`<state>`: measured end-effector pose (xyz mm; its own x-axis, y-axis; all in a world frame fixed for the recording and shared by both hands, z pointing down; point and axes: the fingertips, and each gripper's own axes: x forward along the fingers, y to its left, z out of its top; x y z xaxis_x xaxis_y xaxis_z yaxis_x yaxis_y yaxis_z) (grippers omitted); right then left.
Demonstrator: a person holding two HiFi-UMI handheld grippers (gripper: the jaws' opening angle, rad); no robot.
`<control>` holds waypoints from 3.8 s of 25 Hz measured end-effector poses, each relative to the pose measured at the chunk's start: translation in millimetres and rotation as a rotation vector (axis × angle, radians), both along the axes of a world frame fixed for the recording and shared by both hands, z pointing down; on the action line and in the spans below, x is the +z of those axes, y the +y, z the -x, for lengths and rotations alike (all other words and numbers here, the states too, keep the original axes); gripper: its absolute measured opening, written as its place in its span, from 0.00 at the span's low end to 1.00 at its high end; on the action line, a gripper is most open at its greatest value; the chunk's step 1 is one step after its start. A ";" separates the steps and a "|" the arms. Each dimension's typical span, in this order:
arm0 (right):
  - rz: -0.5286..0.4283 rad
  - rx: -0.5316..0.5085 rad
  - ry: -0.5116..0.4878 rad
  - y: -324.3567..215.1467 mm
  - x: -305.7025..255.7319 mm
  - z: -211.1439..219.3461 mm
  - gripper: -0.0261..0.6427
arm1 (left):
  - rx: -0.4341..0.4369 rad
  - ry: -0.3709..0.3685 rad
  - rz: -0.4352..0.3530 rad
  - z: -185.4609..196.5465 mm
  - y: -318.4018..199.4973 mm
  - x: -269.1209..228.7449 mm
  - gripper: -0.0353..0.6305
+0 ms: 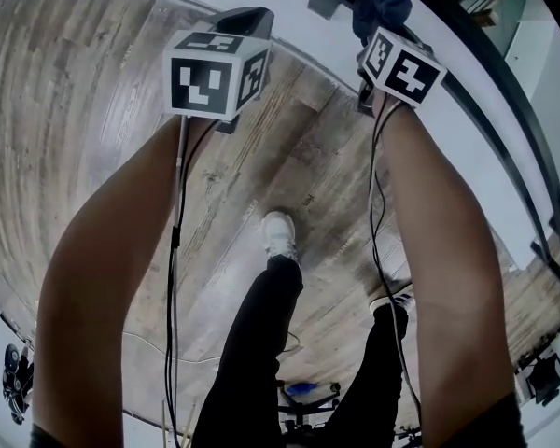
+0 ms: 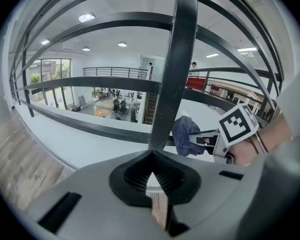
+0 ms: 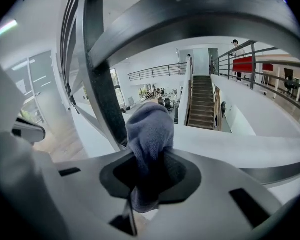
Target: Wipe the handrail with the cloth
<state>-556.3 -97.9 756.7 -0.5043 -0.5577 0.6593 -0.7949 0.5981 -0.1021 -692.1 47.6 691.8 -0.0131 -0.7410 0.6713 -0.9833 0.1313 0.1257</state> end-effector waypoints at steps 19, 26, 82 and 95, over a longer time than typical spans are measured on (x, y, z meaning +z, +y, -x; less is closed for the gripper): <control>0.023 0.222 0.082 -36.1 -2.2 -271.4 0.15 | 0.145 0.036 0.013 -207.2 -62.7 2.4 0.06; 0.041 0.319 0.092 -51.0 1.3 -363.1 0.15 | 0.222 0.050 0.029 -285.9 -83.3 8.5 0.06; -0.003 0.559 0.249 -97.6 -13.7 -1056.7 0.15 | 0.463 0.150 0.067 -943.4 -209.6 27.8 0.06; -0.028 0.642 0.320 -91.5 -34.9 -1137.6 0.15 | 0.532 0.095 0.050 -955.3 -213.2 10.4 0.06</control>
